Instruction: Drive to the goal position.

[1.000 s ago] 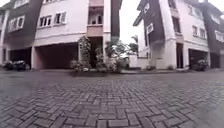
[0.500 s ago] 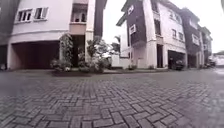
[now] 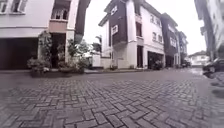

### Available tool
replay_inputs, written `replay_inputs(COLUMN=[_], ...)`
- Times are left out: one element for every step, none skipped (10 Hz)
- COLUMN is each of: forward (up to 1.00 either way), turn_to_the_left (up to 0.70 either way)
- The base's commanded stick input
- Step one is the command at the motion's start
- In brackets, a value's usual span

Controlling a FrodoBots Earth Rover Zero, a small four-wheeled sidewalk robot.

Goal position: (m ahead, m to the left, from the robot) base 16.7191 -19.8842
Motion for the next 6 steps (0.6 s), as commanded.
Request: replay_inputs(forward=[0.00, 0.00, 0.00, 0.00, 0.00, 0.70], turn_to_the_left=[-0.70, -0.70, -0.70, -0.55, -0.08, 0.00])
